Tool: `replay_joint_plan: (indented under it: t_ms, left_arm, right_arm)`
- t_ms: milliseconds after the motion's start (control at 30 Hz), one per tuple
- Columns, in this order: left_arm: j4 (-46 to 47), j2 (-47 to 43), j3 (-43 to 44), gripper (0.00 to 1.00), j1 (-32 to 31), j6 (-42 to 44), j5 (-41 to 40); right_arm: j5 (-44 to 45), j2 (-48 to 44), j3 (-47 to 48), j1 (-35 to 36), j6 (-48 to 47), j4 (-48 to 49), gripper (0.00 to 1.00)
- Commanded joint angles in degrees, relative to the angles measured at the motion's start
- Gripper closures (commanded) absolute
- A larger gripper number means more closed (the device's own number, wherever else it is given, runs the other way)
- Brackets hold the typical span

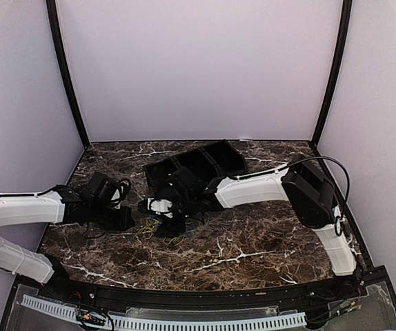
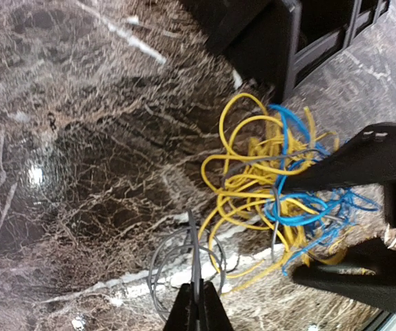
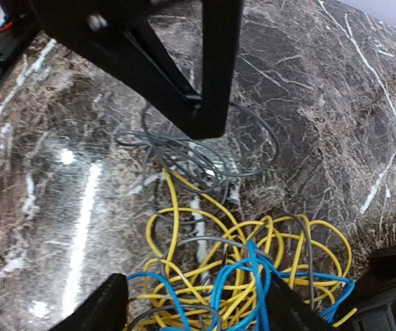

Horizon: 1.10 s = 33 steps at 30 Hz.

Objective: Untangle the cables

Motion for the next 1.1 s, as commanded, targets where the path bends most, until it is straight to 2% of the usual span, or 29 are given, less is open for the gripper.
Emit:
replay_joint_plan:
  t_ms: [0,67,133,167,200,300,500,767,800,933,1000,1067]
  left_arm:
    - [0.0,-4.7,-0.2,1.0,0.5,-0.6,-2.4]
    - [-1.7,-6.7,1.2,1.0,0.5,-0.2,-4.6]
    - [-3.4,-8.6,3.4,1.0,0.7,0.7,-6.2]
    - [-4.2,-9.1,4.4,1.0,0.7,1.5,-6.8]
    - [-5.8,-9.7,6.6,1.0,0.8,2.0,-7.9]
    - [-9.8,-10.5,12.4,1.0,0.9,5.4,-10.8]
    - [-17.5,-11.4,30.0,1.0,1.0,12.6,-19.2]
    - [-13.8,-9.6,35.9,1.0,1.0,14.1,-13.0]
    - [-13.2,-9.2,36.2,1.0,1.0,14.5,-11.7]
    - [-9.0,-5.5,37.4,1.0,1.0,14.4,-0.1]
    - [-6.9,-3.5,37.8,1.0,1.0,13.7,6.1]
    - [-4.7,-1.7,38.1,1.0,0.9,12.8,11.5]
  right_arm:
    - [12.4,2.2,1.3,1.3,1.2,3.9,0.45]
    - [14.6,2.2,0.1,1.7,0.3,3.9,0.62]
    - [15.2,1.3,-1.5,1.7,0.4,3.5,0.91]
    - [15.3,0.7,-2.5,1.8,0.4,3.1,0.97]
    - [15.4,-0.1,-3.5,1.8,0.3,2.6,1.0]
    - [16.1,-4.0,-9.3,1.7,-0.6,1.3,1.0]
    - [18.1,-15.2,-24.3,0.2,-2.2,-1.6,1.0]
    - [17.4,-30.8,-34.7,-5.5,-3.2,-7.7,1.0]
    - [15.7,-32.5,-34.8,-6.2,-3.7,-9.5,1.0]
    - [5.4,-40.3,-32.7,-8.3,-6.7,-17.3,0.56]
    - [0.7,-43.8,-30.6,-9.1,-8.3,-21.5,0.46]
    - [-1.5,-46.2,-28.3,-10.2,-8.3,-24.1,0.42]
